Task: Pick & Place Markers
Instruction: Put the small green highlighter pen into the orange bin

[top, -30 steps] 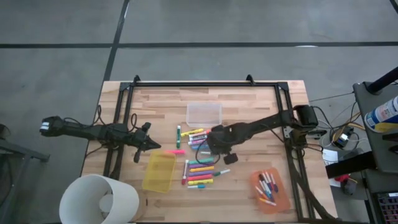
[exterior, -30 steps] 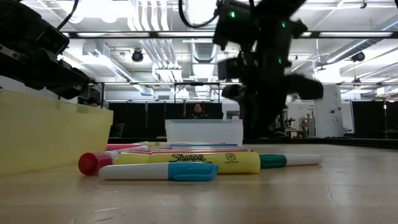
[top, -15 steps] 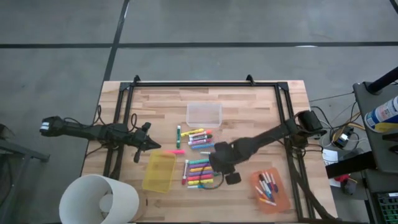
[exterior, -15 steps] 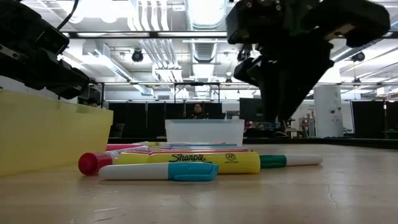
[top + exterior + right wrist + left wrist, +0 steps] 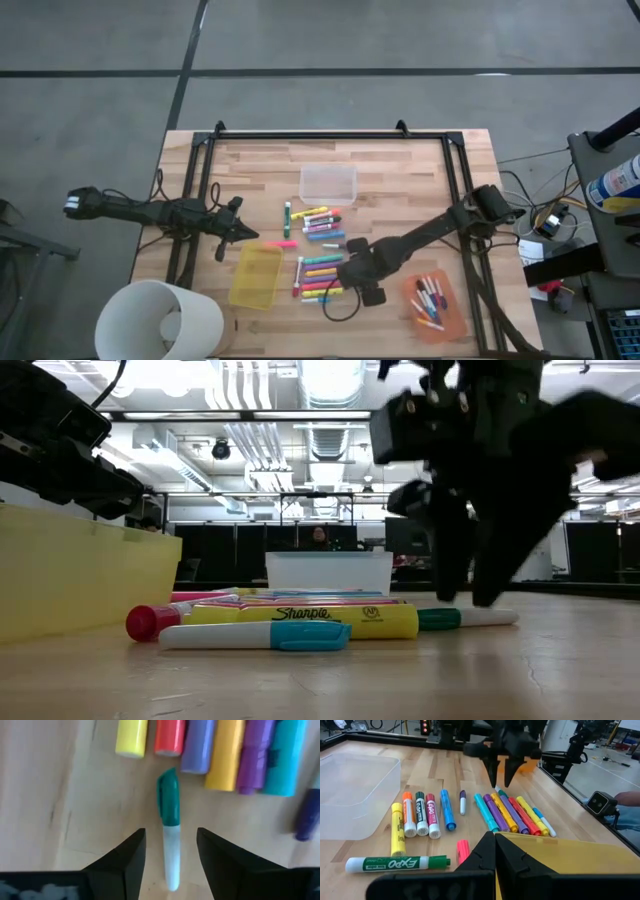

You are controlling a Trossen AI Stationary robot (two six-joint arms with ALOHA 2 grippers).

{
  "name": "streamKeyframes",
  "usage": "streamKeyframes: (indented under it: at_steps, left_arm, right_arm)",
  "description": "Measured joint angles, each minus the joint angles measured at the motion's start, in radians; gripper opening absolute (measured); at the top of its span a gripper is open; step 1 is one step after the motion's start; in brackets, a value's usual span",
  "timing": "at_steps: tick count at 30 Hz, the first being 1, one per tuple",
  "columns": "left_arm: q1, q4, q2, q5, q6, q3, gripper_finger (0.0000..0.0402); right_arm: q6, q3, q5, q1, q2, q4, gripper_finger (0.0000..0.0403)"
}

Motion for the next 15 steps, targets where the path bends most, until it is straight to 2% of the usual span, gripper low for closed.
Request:
streamKeyframes:
  at_steps: [8,15]
  left_arm:
    - [0.000,0.000,0.000,0.000,0.000,0.000,0.0000]
    - [0.000,0.000,0.000,0.000,0.000,0.000,0.0000]
  right_arm:
    - [-0.014,0.006,-0.002,0.002,0.064,0.000,0.0146]
    - [0.015,0.002,0.000,0.002,0.037,-0.013,0.0066]
